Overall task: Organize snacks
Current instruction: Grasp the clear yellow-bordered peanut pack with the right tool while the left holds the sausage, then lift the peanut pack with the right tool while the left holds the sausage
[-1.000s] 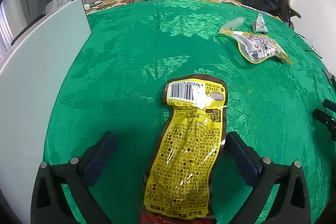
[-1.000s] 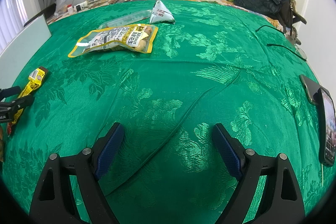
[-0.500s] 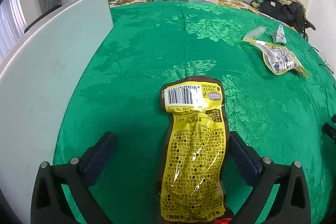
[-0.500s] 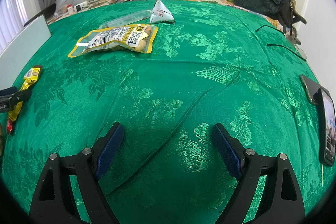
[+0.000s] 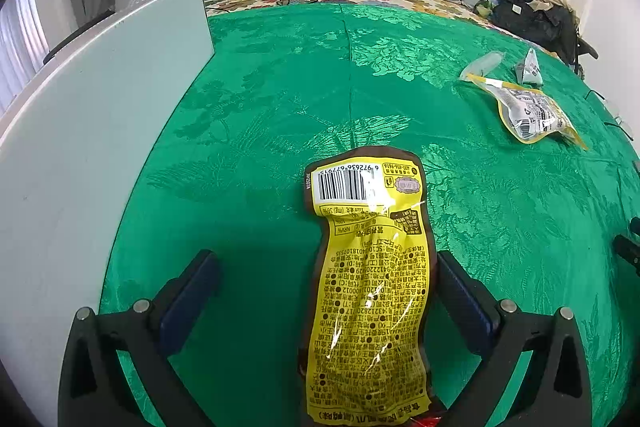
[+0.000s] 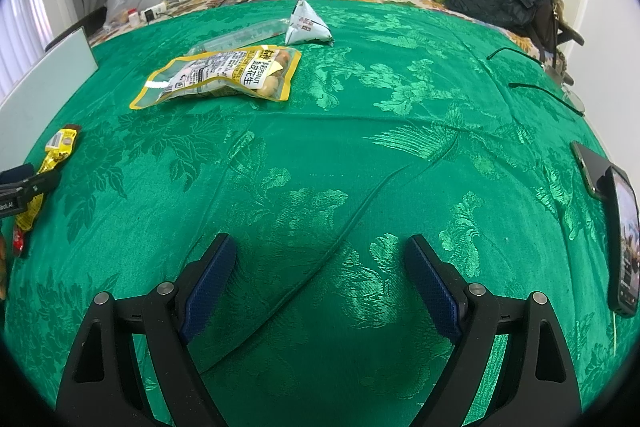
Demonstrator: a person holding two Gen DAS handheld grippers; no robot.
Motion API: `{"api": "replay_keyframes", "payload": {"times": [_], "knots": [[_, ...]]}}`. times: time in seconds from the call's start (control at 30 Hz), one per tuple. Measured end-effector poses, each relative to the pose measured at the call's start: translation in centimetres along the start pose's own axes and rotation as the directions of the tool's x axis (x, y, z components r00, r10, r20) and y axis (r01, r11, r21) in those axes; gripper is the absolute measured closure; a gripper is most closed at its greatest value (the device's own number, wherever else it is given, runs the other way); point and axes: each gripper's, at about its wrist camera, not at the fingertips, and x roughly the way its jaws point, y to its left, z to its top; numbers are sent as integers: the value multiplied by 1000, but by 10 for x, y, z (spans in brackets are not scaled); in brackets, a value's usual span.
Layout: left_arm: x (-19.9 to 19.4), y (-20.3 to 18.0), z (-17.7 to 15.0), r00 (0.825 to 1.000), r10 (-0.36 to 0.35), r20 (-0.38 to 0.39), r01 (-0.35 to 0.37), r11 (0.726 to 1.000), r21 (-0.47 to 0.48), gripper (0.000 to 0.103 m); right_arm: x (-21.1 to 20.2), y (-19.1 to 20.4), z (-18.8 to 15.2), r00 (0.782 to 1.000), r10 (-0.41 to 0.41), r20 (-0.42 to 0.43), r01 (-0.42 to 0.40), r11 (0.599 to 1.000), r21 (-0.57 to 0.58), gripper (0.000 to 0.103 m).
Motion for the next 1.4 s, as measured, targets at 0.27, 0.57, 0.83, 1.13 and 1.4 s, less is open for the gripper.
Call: {"api": "replay_keyframes", "payload": {"times": [0.27, 0.57, 0.83, 1.13, 1.4], "knots": [[0, 0, 0, 1000, 1, 0, -1, 1000, 0, 0, 0, 39, 88, 973, 230, -15, -214, 875, -434, 16], [0, 0, -1, 1000, 0, 1, 0, 1000, 0, 0, 95, 112, 148, 966, 35, -257, -227, 596, -770, 16], [-1, 0, -1, 1000, -2, 1, 2, 1000, 0, 0, 124, 80, 179, 904, 226, -363, -341, 892, -296, 18], [-1, -1, -1, 1000, -1, 1, 1, 1000, 0, 0, 51, 58, 104, 912, 262, -316, -285, 958, -30, 38], [-1, -1, -1, 1000, -1, 1, 1, 1000, 0, 0, -26, 51, 3, 997, 56, -50, -58, 997, -46, 37]]}}
